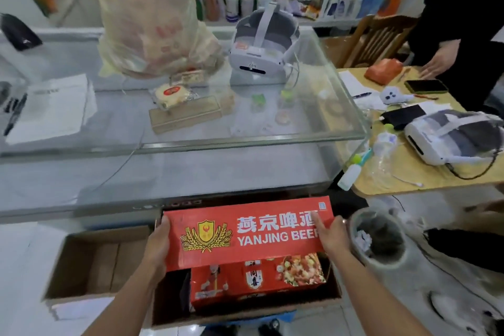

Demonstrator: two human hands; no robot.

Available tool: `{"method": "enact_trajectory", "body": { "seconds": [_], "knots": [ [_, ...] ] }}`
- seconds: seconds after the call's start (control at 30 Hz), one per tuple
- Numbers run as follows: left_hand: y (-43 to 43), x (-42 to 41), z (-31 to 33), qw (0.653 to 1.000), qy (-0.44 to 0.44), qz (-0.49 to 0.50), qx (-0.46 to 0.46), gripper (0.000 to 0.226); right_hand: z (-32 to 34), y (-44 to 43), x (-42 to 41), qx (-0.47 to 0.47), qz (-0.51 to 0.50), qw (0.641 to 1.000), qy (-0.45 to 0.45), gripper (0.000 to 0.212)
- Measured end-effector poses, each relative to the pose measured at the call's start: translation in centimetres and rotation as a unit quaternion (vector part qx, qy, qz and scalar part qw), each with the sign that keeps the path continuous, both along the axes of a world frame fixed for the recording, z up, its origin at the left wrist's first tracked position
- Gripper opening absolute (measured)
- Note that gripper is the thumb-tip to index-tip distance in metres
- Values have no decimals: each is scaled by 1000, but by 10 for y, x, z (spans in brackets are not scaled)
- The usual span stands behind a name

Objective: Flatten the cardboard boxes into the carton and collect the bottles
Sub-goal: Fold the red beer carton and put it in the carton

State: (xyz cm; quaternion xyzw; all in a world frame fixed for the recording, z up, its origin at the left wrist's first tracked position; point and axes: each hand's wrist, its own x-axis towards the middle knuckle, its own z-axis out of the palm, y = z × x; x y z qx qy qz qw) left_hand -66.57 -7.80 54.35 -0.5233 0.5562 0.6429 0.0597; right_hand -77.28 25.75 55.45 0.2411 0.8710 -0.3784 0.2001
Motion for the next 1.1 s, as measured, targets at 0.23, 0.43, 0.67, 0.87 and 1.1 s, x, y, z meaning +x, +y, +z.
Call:
{"method": "enact_trajectory", "body": {
  "seconds": [0.23,0.43,0.67,0.87,1.1],
  "knots": [
    [26,44,-33,995,-61,-31,-77,68,-101,47,25,-43,32,997,-62,85],
    [37,13,-18,989,-96,-25,-109,64,-53,21,7,-43,5,997,-65,49],
    [-9,8,-23,976,-156,38,-148,73,-74,-29,-3,-44,46,989,-131,60],
    [-9,4,-89,987,-146,14,-66,75,-97,-13,-6,-23,-4,992,-122,62],
    [38,-30,-133,990,-129,-44,-19,60,-173,63,-36,73,-41,991,-103,107]
  ]
}}
